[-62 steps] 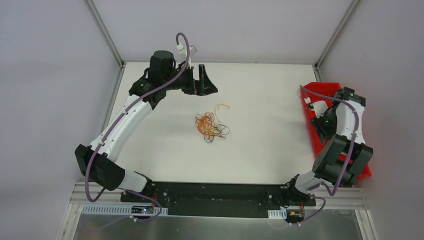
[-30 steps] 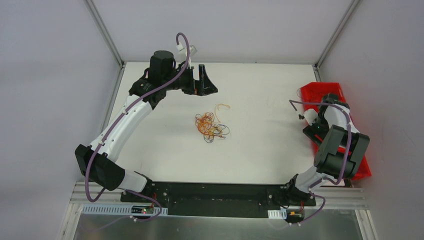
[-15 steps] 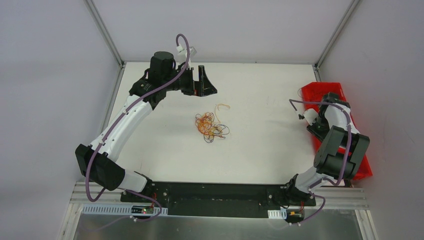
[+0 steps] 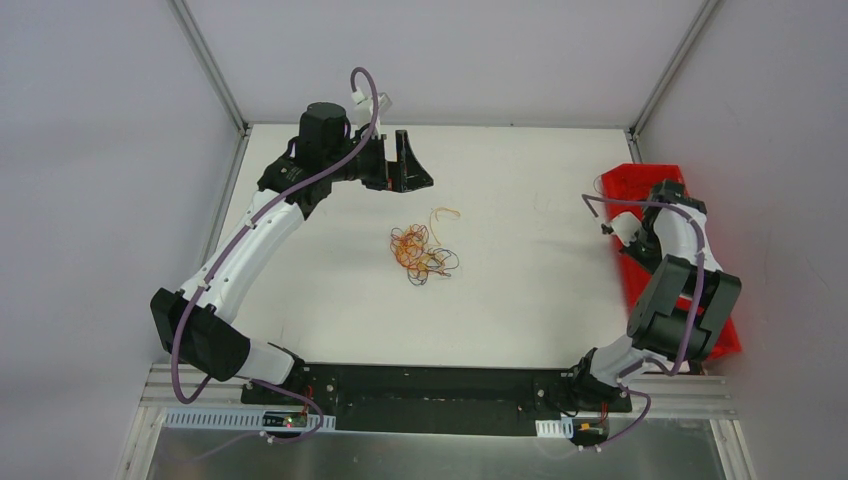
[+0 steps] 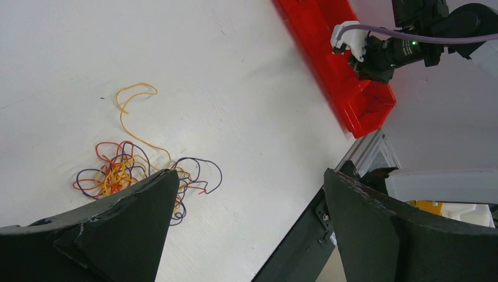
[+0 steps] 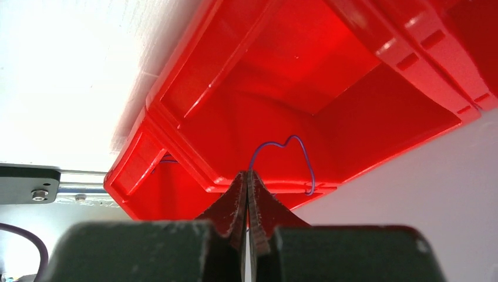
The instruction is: Untangle the cables
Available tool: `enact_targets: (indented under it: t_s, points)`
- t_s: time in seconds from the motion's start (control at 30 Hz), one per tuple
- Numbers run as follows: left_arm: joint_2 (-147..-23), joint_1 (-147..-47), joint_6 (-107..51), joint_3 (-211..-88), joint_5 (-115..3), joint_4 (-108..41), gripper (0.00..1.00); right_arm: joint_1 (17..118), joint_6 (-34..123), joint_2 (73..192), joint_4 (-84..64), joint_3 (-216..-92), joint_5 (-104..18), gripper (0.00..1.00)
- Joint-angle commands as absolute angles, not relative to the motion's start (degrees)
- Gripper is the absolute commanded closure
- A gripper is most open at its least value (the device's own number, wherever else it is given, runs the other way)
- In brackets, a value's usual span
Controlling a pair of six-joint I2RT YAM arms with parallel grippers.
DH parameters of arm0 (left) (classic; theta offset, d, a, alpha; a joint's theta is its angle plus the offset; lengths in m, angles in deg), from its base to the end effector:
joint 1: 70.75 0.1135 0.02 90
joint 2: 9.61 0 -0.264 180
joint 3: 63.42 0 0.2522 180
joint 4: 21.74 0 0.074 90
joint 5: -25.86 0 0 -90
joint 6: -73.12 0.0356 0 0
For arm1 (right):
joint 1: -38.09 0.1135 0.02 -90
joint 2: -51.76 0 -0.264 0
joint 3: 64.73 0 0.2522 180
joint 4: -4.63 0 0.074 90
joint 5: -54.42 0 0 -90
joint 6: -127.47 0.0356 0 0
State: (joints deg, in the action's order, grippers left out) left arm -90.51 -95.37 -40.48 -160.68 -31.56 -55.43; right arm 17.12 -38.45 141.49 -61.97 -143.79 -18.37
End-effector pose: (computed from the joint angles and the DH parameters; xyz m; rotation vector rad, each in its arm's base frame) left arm 0.2825 -0.1505 0.4142 0.4325 1.9283 -1.0958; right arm 0.2674 -0.1138 0.2255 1.3452 -2.6971 0.5540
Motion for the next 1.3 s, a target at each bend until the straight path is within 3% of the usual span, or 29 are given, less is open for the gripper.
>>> enact_targets:
  t_s: [0.0, 0.2, 0.53, 0.8, 0.93, 1.03, 1.1, 1.27]
  points:
    - [-89.6, -94.6, -41.4, -161.8, -30.4, -54.1, 0.01, 16.1, -38.9, 137.4, -66.3, -148.3, -19.7, 1.0]
    - [-89.4, -94.5, -41.3, -161.6, -29.9, -54.1, 0.01, 10.7, -42.0, 132.0, -76.9, -153.4, -26.3, 1.0]
    - [-90.1, -94.5, -42.1, -161.7, -28.9, -54.0, 0.01, 2.1, -60.3, 121.2, -84.0, -140.9, -26.9, 1.0]
    - [-89.4, -94.5, -41.4, -160.5, -29.2, -54.1, 0.01, 2.5, -63.1, 122.2, -74.6, -135.5, -25.8, 1.0]
    - [-89.4, -94.4, -39.5, -159.8, -30.5, -55.8, 0.01, 4.3, -57.1, 127.0, -65.0, -137.9, -24.9, 0.84]
    - [-89.2, -93.9, -36.5, -159.8, -31.0, -58.1, 0.01, 5.0, -53.8, 129.4, -67.7, -142.4, -26.2, 0.54]
    - [-89.0, -93.0, -33.5, -160.1, -31.5, -60.3, 0.01, 5.3, -52.8, 129.6, -72.0, -145.1, -27.9, 0.42]
    - [-89.1, -88.1, -20.6, -162.8, -32.9, -68.7, 0.01, 5.4, -50.7, 126.2, -79.6, -150.4, -37.2, 0.27]
